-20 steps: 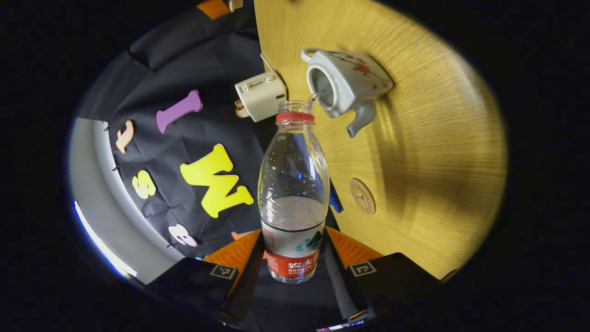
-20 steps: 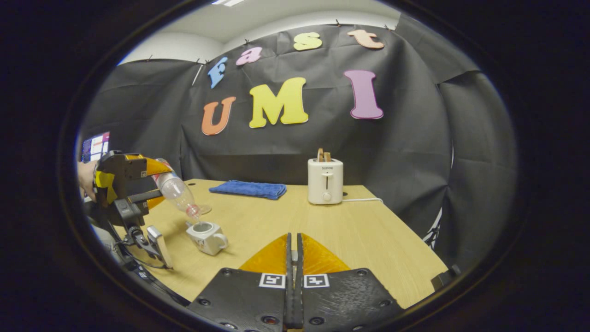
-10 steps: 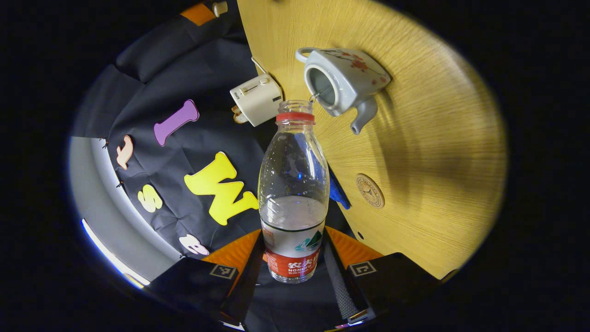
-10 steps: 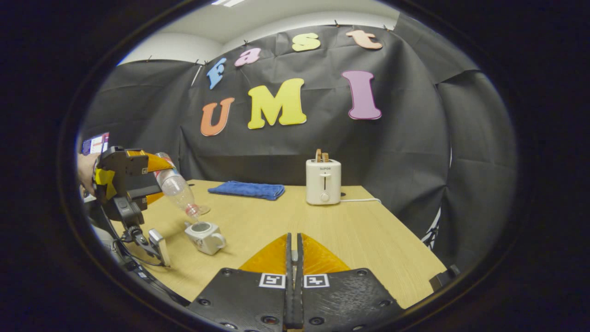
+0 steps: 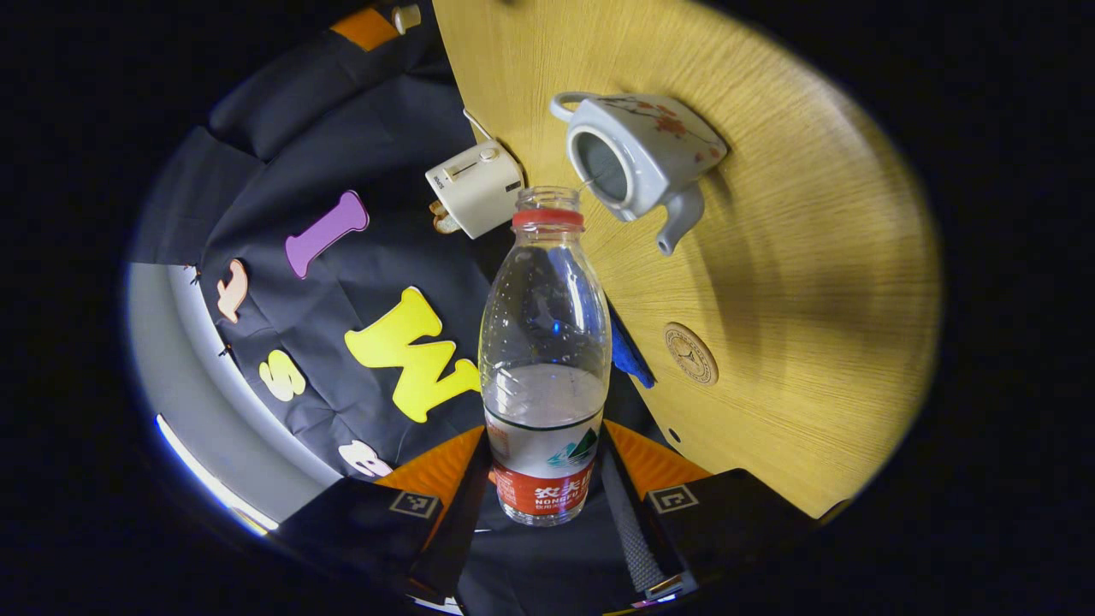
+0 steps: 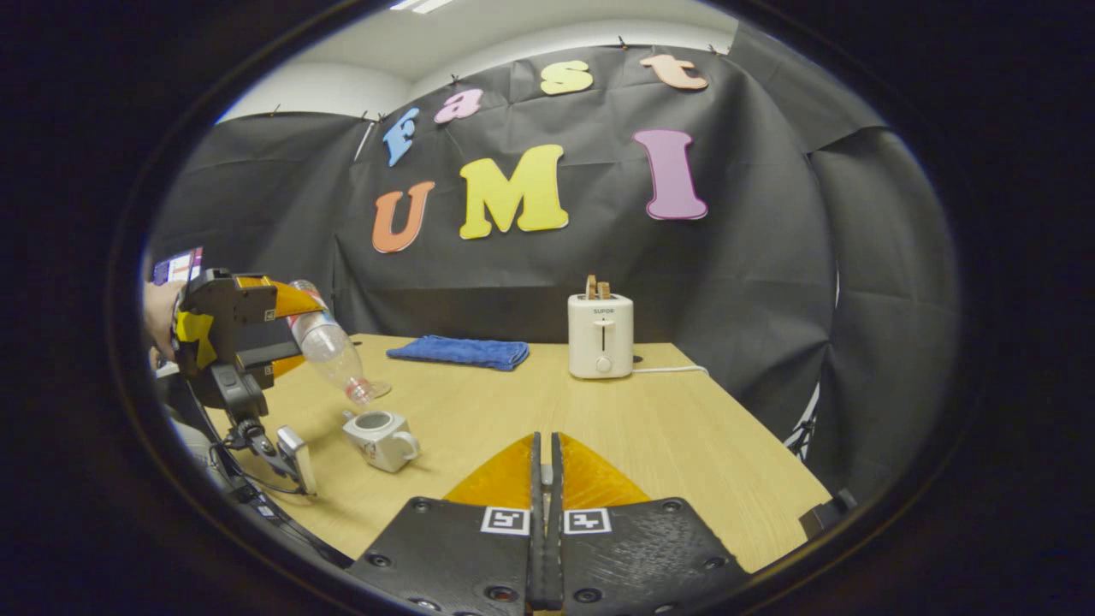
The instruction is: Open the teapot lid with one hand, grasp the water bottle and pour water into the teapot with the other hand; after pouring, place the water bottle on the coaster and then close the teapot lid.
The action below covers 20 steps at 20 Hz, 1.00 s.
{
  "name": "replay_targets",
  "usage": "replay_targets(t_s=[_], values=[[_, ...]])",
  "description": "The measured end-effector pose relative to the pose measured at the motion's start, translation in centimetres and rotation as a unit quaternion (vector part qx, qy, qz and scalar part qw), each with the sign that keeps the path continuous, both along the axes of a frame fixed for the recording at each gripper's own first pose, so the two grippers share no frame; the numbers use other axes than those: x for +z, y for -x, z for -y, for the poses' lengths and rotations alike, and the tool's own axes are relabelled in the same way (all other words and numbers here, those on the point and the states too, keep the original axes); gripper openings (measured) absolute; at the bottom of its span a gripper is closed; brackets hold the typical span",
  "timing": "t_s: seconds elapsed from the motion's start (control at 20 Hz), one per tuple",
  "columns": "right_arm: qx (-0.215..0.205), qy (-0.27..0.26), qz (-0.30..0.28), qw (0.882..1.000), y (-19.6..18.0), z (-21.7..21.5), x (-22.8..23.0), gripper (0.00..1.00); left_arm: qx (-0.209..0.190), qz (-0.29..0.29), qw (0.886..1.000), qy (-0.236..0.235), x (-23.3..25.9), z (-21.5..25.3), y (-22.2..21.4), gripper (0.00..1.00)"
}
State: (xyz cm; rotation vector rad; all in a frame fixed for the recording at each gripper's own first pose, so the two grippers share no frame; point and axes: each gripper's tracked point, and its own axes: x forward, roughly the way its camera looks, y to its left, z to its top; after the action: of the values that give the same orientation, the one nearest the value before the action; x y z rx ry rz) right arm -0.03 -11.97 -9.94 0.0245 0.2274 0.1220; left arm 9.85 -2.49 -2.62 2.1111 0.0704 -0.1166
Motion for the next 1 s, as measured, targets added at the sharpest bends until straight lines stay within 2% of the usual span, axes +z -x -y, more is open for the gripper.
replay_targets(t_s=[0.15, 0.4, 0.55, 0.65, 0.7, 0.75, 0.85, 0.9, 0.95, 1.0], values=[[0.001, 0.001, 0.001, 1.0, 0.1, -0.1, 0.0, 0.0, 0.0, 0.002, 1.0, 0.013, -0.2, -0.1, 0.0, 0.74], [0.0, -0.001, -0.001, 1.0, 0.1, -0.2, 0.1, 0.0, 0.007, -0.011, 0.998, 0.061, -1.2, -0.4, 0.0, 0.74], [0.002, -0.004, 0.001, 1.0, 0.3, -0.5, 0.4, 0.0, 0.032, -0.046, 0.988, 0.142, -3.0, -1.4, -0.4, 0.73], [0.004, -0.009, 0.001, 1.0, 0.4, -0.8, 0.6, 0.0, 0.059, -0.064, 0.968, 0.235, -4.5, -2.5, -0.3, 0.73], [0.004, -0.009, 0.002, 1.0, 0.5, -0.9, 0.9, 0.0, 0.071, -0.069, 0.952, 0.288, -4.9, -2.9, 0.0, 0.73], [0.006, -0.009, 0.003, 1.0, 0.5, -1.2, 1.0, 0.0, 0.086, -0.072, 0.931, 0.348, -5.2, -3.4, 0.4, 0.73], [0.009, -0.011, 0.005, 1.0, 0.6, -1.7, 1.5, 0.0, 0.114, -0.079, 0.87, 0.474, -6.0, -3.6, 1.4, 0.74], [0.01, -0.013, 0.008, 1.0, 0.6, -1.9, 1.8, 0.0, 0.126, -0.076, 0.831, 0.537, -6.3, -3.4, 1.9, 0.74], [0.011, -0.014, 0.01, 1.0, 0.6, -2.1, 2.0, 0.0, 0.129, -0.079, 0.786, 0.599, -6.4, -3.3, 2.1, 0.74], [0.013, -0.016, 0.012, 1.0, 0.5, -2.4, 2.3, 0.0, 0.129, -0.085, 0.735, 0.66, -6.6, -2.6, 2.2, 0.74]])
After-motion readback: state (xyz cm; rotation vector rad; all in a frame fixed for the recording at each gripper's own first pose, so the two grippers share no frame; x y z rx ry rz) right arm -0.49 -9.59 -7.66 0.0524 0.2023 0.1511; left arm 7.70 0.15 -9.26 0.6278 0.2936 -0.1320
